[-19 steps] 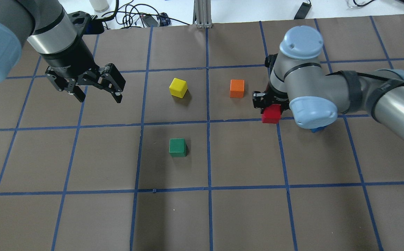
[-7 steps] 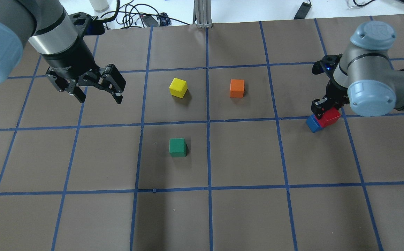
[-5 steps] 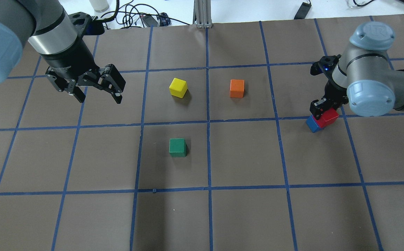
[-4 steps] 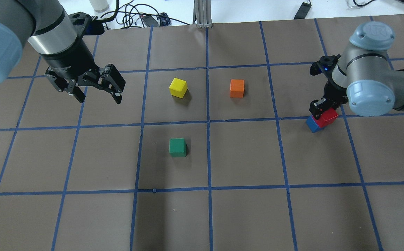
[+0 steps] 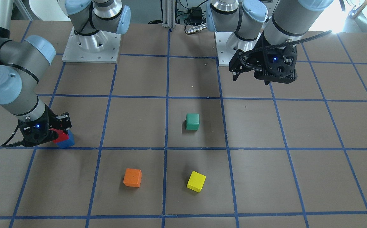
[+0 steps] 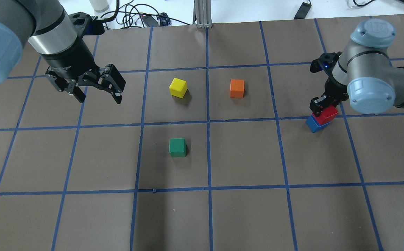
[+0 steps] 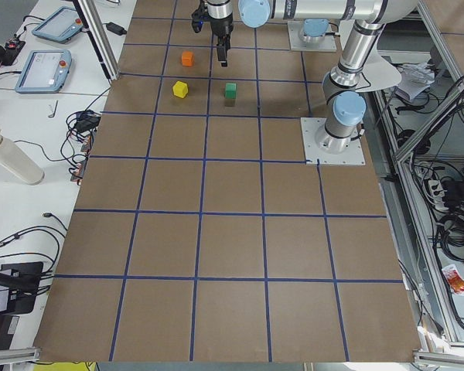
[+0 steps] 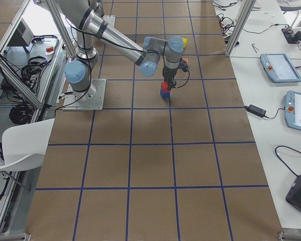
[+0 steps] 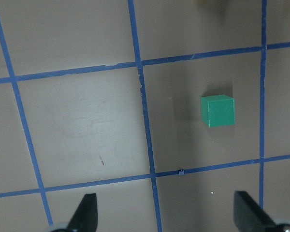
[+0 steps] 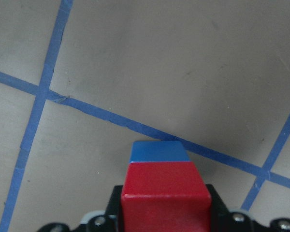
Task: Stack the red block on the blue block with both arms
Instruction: 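Lower the red cube onto the blue cube with the right gripper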
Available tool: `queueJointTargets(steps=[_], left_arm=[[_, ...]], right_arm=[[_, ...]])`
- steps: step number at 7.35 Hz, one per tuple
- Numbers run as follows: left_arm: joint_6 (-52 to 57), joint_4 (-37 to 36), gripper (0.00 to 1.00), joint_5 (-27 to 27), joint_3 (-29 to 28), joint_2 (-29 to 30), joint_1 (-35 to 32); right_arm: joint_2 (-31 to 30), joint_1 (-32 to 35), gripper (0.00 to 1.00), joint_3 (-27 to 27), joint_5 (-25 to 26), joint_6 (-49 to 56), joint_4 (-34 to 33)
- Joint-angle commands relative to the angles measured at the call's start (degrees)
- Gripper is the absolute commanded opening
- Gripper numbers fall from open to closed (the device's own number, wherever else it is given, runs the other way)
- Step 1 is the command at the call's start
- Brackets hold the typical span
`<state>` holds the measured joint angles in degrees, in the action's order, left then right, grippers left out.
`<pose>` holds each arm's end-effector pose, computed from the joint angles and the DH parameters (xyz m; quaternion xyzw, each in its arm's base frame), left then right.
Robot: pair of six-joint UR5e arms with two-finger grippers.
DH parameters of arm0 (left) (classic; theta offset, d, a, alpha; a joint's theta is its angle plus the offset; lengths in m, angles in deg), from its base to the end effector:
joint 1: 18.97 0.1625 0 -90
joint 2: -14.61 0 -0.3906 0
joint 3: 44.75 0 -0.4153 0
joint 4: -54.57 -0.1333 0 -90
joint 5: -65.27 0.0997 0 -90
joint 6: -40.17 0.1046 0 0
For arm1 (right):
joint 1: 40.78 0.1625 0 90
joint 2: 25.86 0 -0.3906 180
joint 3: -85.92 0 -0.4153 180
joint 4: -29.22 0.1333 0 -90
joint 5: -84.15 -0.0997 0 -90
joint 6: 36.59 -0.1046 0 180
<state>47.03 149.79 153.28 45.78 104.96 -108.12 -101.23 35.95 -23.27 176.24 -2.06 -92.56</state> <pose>-0.1294 -0.5076 0.4322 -0.0514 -0.9971 -0.0519 0.0209 0.0022 -0.5549 0.2013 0.1847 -0.9825 -0.0237 0.0095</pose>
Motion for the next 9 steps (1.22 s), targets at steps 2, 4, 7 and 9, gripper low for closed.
queueJointTargets(steps=[2, 4, 7, 9], left_arm=[[0.0, 0.0, 1.00, 0.0, -0.1, 0.1, 0.0], [0.0, 0.0, 1.00, 0.0, -0.1, 0.1, -0.1], [0.0, 0.0, 1.00, 0.0, -0.1, 0.1, -0.1], [0.0, 0.0, 1.00, 0.0, -0.1, 0.2, -0.1]], right_arm=[[0.1, 0.0, 0.23, -0.1, -0.3, -0.4, 0.0], [0.1, 0.0, 0.32, -0.2, -0.2, 0.0, -0.1], [0.2, 0.0, 0.71, -0.3, -0.3, 0.1, 0.0], [0.2, 0.0, 0.87, -0.2, 0.3, 0.2, -0.1]])
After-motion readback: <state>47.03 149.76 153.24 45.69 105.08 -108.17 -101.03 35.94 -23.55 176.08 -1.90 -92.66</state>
